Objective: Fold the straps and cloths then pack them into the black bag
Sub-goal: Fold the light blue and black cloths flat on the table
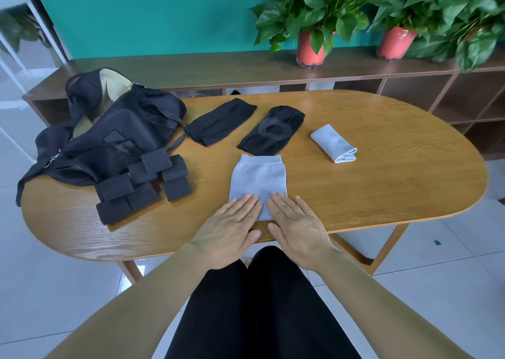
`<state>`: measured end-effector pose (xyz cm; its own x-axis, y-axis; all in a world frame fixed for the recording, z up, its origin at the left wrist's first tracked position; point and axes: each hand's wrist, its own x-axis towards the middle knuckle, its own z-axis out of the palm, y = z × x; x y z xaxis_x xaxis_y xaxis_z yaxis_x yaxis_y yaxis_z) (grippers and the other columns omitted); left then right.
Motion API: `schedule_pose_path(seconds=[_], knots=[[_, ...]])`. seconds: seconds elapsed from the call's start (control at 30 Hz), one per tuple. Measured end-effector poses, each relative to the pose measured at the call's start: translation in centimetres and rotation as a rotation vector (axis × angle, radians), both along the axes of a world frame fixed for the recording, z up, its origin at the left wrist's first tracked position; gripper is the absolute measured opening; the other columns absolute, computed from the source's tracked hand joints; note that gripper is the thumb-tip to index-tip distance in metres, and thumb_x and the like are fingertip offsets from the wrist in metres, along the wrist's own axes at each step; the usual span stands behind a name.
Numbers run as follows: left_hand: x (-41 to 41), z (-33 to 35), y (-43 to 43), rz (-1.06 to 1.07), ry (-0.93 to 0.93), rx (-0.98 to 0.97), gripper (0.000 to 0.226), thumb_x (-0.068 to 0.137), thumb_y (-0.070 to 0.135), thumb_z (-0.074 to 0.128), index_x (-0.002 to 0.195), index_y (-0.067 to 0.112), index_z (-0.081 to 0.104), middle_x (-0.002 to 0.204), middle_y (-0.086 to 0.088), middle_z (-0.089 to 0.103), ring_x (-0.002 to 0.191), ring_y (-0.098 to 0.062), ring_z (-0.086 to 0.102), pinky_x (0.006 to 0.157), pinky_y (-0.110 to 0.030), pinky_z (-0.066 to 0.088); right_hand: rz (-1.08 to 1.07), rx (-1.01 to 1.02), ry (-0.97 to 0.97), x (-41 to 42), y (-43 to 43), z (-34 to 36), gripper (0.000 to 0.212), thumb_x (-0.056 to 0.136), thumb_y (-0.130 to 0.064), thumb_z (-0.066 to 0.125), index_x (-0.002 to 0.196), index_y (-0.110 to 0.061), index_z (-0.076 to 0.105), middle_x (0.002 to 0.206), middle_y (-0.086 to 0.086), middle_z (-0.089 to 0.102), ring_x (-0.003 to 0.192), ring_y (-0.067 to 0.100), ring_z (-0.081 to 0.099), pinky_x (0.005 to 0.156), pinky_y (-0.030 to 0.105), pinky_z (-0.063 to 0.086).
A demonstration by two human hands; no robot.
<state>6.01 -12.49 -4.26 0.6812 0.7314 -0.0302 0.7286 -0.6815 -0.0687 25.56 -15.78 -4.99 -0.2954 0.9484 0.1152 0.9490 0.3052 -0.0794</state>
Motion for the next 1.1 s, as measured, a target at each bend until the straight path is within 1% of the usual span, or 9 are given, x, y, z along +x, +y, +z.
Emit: schedule_pose_path(seconds=[0.1,0.2,0.4,0.67,0.73,0.8,0.9,0.97,1.1], knots=[[-0.4,0.1,0.0,0.049,-0.027,0.111,0.064,0.101,0.047,0.009,0.142,0.011,0.044,0.149,-0.003,0.04,0.14,-0.016,0.033,0.113,-0.038,0.014,0.041,0.005,0.134,0.2,-0.1,0.8,0.08,0.095,-0.056,-0.004,0.14,-0.011,0.044,0.147,0.004,0.042,0.138,0.018,0.035,0.116,0.032,0.011],[-1.1,0.1,0.4,0.112,-0.101,0.204,0.052,0.096,0.042,0.026,0.123,0.017,0.063,0.131,0.004,0.057,0.124,-0.016,0.048,0.095,-0.04,0.025,0.083,0.003,0.198,-0.2,-0.6,1.5,0.063,0.096,-0.048,0.018,0.134,-0.013,0.052,0.142,0.002,0.049,0.128,0.021,0.043,0.109,0.033,0.025],[-1.4,0.8,1.3,0.26,-0.123,0.29,0.048,0.089,0.044,0.031,0.112,0.026,0.07,0.11,0.001,0.059,0.097,-0.022,0.051,0.08,-0.039,0.025,0.153,0.015,0.285,-1.7,-1.0,1.9,0.044,0.091,-0.035,0.03,0.114,-0.014,0.061,0.122,-0.003,0.061,0.099,0.021,0.048,0.092,0.036,0.039],[-1.3,1.3,2.8,0.313,-0.043,0.173,0.057,0.088,0.05,0.022,0.125,0.029,0.061,0.126,-0.004,0.053,0.111,-0.026,0.05,0.085,-0.041,0.02,0.163,0.028,0.299,-1.3,0.5,2.5,0.038,0.093,-0.03,0.028,0.106,-0.014,0.06,0.095,-0.006,0.063,0.089,0.019,0.045,0.082,0.037,0.041],[-1.1,1.5,2.9,0.293,-0.091,0.201,0.054,0.091,0.046,0.023,0.128,0.028,0.058,0.134,-0.005,0.049,0.116,-0.027,0.045,0.089,-0.043,0.021,0.107,0.119,0.291,-0.1,1.4,2.8,0.029,0.089,-0.016,0.041,0.106,-0.011,0.064,0.098,-0.003,0.067,0.089,0.024,0.052,0.077,0.036,0.043],[-0.4,1.9,2.5,0.256,-0.161,0.268,0.038,0.093,0.036,0.042,0.125,0.024,0.06,0.131,-0.003,0.052,0.113,-0.026,0.047,0.087,-0.042,0.025,0.028,0.154,0.248,1.2,2.6,3.2,0.032,0.081,-0.004,0.047,0.106,-0.01,0.067,0.103,0.001,0.069,0.095,0.028,0.055,0.076,0.036,0.04],[1.5,2.8,1.5,0.258,-0.24,0.325,0.019,0.082,0.019,0.064,0.1,0.021,0.07,0.101,0.003,0.062,0.089,-0.021,0.056,0.076,-0.035,0.024,-0.063,0.085,0.128,2.5,4.0,3.7,0.034,0.082,0.001,0.047,0.107,-0.009,0.066,0.116,0.003,0.065,0.114,0.026,0.047,0.087,0.032,0.033],[2.4,2.8,1.1,0.282,-0.205,0.279,0.01,0.083,0.018,0.06,0.086,0.022,0.068,0.085,0.005,0.06,0.078,-0.019,0.055,0.072,-0.033,0.019,-0.077,0.024,0.058,2.9,4.5,3.7,0.035,0.086,-0.003,0.045,0.114,-0.013,0.064,0.124,-0.002,0.06,0.124,0.02,0.039,0.094,0.027,0.027],[2.4,2.3,1.1,0.346,-0.111,0.244,0.008,0.081,0.017,0.059,0.078,0.023,0.062,0.08,0.005,0.056,0.074,-0.018,0.053,0.076,-0.033,0.02,-0.063,-0.023,0.017,3.2,4.4,3.5,0.044,0.089,-0.005,0.043,0.126,-0.022,0.059,0.134,-0.007,0.054,0.129,0.018,0.036,0.101,0.026,0.023]])
